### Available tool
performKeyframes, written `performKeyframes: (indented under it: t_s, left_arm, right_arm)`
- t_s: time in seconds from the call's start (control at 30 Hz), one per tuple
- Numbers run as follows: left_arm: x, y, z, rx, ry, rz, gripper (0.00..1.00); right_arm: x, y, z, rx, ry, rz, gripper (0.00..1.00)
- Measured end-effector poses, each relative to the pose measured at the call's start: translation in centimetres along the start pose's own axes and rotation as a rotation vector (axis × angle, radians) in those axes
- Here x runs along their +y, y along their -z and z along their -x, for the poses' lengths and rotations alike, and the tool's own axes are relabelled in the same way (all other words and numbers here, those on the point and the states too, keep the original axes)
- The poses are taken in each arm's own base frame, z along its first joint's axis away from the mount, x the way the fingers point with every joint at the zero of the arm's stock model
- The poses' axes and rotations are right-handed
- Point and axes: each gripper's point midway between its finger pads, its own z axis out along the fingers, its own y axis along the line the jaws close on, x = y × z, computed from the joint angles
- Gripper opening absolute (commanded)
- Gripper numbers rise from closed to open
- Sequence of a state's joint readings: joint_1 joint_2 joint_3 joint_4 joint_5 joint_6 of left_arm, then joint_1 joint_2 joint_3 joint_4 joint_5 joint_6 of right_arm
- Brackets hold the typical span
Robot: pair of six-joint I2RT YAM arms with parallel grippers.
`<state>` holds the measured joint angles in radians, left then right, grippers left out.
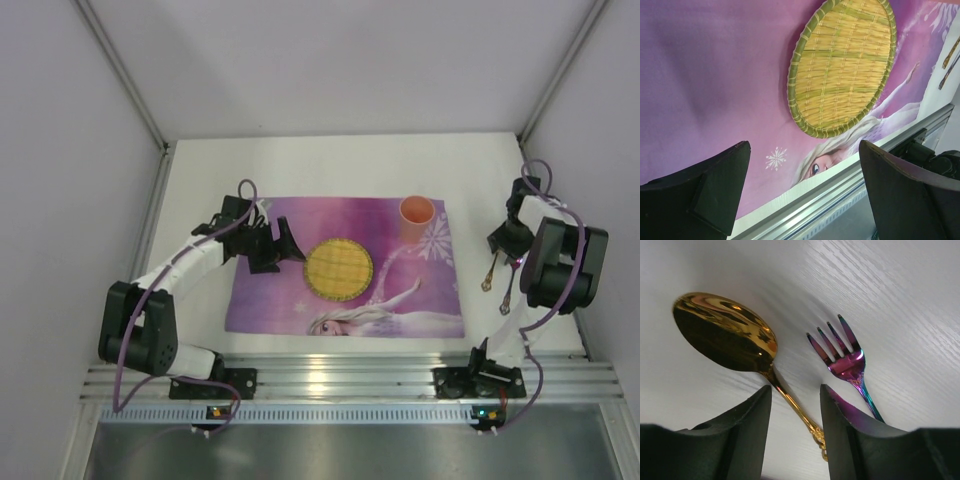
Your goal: Set the dinner table for one person
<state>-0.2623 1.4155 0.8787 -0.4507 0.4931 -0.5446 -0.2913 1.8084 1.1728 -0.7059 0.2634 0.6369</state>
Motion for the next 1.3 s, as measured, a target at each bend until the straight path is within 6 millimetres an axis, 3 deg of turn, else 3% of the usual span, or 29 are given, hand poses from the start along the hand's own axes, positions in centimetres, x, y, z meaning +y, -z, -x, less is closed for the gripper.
performKeyframes:
  t_s: [0.07, 0.17, 0.27, 0.3, 0.6, 0.73, 0.83, 0.97, 1.03, 1.1, 1.17, 1.3]
  left_arm:
    - [0.0, 0.1, 0.2, -0.005, 0.0, 0.011, 0.94]
    - [-0.1, 0.3, 0.5, -0.012, -0.003, 0.015, 0.93]
    - [-0.3, 0.3, 0.9, -0.017, -0.004, 0.016, 0.92]
    - [-0.3, 0.3, 1.0, -0.018, -0.004, 0.017, 0.92]
    - [0.2, 0.2, 1.0, -0.011, 0.008, 0.049, 0.93]
    - [0.3, 0.2, 1.1, -0.012, 0.01, 0.056, 0.95]
    - [0.2, 0.5, 1.6, -0.025, 0.012, 0.072, 0.98]
    - [-0.6, 1.2, 3.2, -0.074, 0.001, 0.082, 0.98]
    - [-1.0, 1.6, 4.1, -0.102, -0.004, 0.087, 0.98]
    - [-1.3, 2.0, 4.9, -0.129, -0.004, 0.093, 0.98]
    - [-1.6, 2.4, 5.5, -0.155, -0.004, 0.103, 0.98]
    - [-1.8, 3.4, 6.1, -0.196, -0.007, 0.119, 0.98]
  right_arm:
    - [0.6, -0.2, 0.3, -0.009, 0.001, 0.025, 0.41]
    - [1.5, -0.4, 0.6, -0.023, 0.003, 0.067, 0.27]
    - [1.7, -0.5, 0.7, -0.031, 0.016, 0.083, 0.12]
    - [1.7, -0.5, 0.8, -0.036, 0.019, 0.087, 0.0]
    - [2.1, -0.2, 0.8, -0.064, 0.078, 0.109, 0.0]
    - [2.2, 1.2, 0.3, -0.059, 0.102, 0.114, 0.0]
    - [2.9, 5.3, 0.6, -0.111, 0.126, 0.157, 0.0]
    - [7.0, 15.7, 0.2, -0.289, 0.218, 0.332, 0.0]
    - [8.8, 20.5, -1.8, -0.348, 0.266, 0.451, 0.0]
    - [9.5, 24.4, -5.6, -0.354, 0.324, 0.575, 0.0]
    - [8.7, 25.9, -9.5, -0.326, 0.377, 0.636, 0.0]
    - [5.5, 24.6, -16.6, -0.224, 0.494, 0.623, 0.0]
